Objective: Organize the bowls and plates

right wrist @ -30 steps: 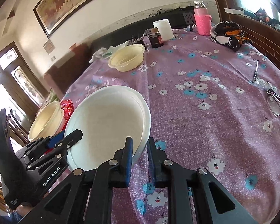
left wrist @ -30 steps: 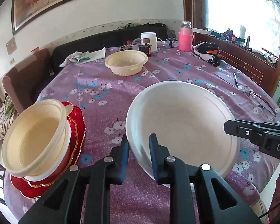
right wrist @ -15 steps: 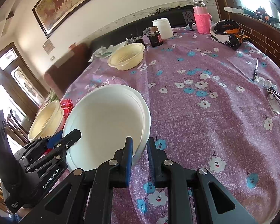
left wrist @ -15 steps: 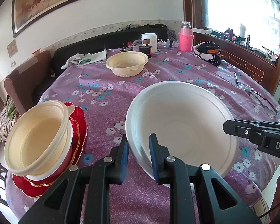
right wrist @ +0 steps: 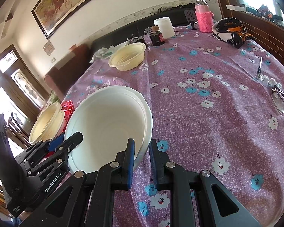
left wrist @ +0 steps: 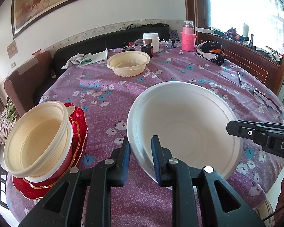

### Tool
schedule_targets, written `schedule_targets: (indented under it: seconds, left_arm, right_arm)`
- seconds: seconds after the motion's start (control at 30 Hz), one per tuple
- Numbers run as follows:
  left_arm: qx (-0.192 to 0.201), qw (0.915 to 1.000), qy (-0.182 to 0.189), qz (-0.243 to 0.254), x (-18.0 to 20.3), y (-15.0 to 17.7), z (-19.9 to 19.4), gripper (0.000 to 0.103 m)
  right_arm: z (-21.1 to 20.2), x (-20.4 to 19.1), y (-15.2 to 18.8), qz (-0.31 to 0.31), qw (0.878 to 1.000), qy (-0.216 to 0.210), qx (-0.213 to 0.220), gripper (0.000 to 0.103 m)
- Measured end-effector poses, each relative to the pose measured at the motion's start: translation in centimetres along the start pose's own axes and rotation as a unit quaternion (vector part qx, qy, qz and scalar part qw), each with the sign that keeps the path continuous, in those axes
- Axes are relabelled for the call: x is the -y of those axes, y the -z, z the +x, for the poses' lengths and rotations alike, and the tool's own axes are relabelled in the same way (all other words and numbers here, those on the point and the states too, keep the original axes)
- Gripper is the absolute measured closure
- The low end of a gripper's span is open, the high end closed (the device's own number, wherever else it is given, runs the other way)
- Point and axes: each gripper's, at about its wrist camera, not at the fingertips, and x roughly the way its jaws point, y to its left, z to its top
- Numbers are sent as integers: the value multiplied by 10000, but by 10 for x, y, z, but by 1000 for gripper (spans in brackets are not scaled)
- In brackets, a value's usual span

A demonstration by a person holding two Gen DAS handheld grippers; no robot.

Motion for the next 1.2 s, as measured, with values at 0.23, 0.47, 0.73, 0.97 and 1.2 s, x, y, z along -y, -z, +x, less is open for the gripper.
schedule_targets:
  seconds: [0.23, 0.47, 0.73, 0.97, 1.2]
  left_arm:
    - [-1, 10000, -1, 0, 0, 0, 0, 82]
    - [1, 10000, -2, 4, 0, 0, 0, 82]
    - [1, 10000, -5, 5, 0, 0, 0, 82]
    - [5, 10000, -13, -1, 0, 0, 0, 82]
    - [66, 9999, -55, -66, -6, -2, -5, 82]
  right_arm:
    - [0, 0, 0, 10, 10000, -7, -1, 86]
    - [0, 1, 1, 8, 10000, -14, 12, 86]
    - [0, 1, 1, 13, 10000, -22, 14, 86]
    - [0, 1, 1, 15, 10000, -23, 13, 86]
    - [0, -6, 0, -6, 10000, -68, -1, 86]
